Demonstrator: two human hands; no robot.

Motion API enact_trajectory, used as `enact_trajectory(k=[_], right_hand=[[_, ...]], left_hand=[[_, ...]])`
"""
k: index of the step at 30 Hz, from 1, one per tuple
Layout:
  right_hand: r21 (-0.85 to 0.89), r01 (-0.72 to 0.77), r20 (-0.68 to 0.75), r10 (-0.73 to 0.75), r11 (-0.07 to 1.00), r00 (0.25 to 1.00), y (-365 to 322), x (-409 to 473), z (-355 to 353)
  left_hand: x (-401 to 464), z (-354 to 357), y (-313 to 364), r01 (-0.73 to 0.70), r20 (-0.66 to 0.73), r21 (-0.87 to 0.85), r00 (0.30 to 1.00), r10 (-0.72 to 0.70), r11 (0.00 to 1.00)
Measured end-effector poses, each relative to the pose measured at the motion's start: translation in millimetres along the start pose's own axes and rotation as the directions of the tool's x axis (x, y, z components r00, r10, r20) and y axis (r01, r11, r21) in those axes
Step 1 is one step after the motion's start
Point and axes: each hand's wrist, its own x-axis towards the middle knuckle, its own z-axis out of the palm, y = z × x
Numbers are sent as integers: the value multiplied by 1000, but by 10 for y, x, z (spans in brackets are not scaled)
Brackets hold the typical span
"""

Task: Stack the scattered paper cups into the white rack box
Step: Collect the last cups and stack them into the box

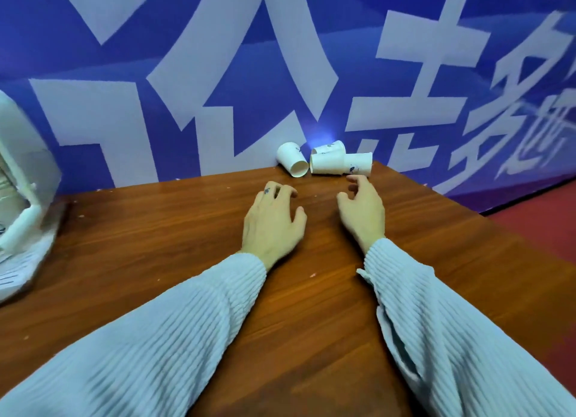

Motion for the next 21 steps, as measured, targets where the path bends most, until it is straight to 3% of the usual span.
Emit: enact_trajectory(k=[6, 10, 14, 18, 21], right_hand=[[-96, 121, -107, -131, 988, 986, 33, 609, 321], [2, 3, -272, -3, 1000, 962, 235, 1024, 318], [91, -68, -195, 85, 994, 977, 410, 1223, 346], [38, -72, -72, 75, 997, 995, 433, 1302, 380], [-26, -58, -70, 56, 998, 996, 438, 1352, 338]], left_hand=[[565, 419, -72, -67, -71, 224, 994, 85, 972], [851, 570, -202, -50, -111, 198, 991, 73, 979], [1071, 660, -285, -27, -106, 160, 993, 44, 987], [1191, 797, -337, -74, 23, 175, 997, 71, 982], [1276, 892, -351, -118, 102, 214, 990, 98, 970]])
